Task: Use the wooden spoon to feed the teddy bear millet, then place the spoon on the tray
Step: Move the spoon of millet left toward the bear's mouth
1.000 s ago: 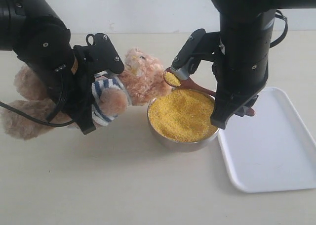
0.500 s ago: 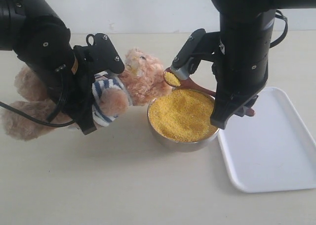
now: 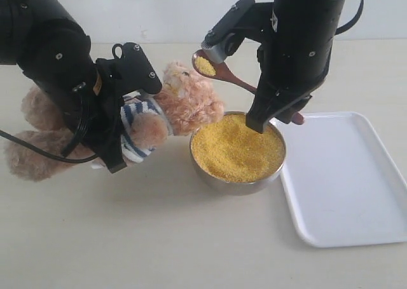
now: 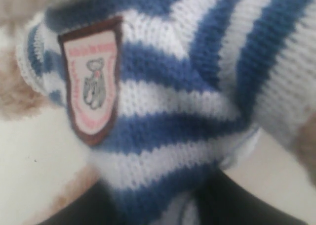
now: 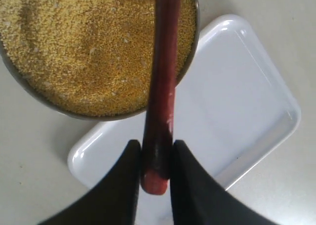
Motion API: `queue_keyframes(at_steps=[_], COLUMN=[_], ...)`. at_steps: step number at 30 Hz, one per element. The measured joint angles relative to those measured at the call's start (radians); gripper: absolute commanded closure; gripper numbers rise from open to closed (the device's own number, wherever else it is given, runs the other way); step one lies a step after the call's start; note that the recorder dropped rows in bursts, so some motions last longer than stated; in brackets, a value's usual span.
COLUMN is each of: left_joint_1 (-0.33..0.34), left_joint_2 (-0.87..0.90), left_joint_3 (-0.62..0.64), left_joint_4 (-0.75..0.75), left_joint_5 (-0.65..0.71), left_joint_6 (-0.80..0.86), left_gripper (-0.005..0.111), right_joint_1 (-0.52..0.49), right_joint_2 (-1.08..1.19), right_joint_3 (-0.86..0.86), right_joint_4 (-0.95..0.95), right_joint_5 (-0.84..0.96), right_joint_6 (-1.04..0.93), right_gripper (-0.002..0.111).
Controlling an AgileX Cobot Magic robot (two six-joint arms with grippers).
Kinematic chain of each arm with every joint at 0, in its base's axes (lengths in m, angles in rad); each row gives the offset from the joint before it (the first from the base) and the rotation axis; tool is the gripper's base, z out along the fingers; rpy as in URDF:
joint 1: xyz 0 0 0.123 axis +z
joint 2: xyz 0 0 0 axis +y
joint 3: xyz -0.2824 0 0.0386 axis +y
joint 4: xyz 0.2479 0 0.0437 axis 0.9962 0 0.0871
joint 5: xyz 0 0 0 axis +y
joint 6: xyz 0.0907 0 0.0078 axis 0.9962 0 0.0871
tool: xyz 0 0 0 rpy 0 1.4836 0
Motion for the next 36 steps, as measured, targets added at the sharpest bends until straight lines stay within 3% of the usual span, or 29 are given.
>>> queue_keyframes(at_steps=[7, 36], left_joint_1=[0.000, 0.000], left_joint_2=[0.000, 0.000], left_joint_3=[0.000, 0.000], left_joint_4=[-0.063, -0.064], left_joint_5=[-0.004, -0.006], left_joint_6=[0.049, 0.053], left_gripper=[0.103, 0.103], right_joint_1=[0.000, 0.000], right_joint_2=[0.000, 0.000], right_joint_3=[-0.001, -0.054], right_joint_4=[0.033, 0.119], right_joint_5=[0.002, 0.002], right_joint_6=[0.022, 0.090], right_gripper=[0.109, 0.109])
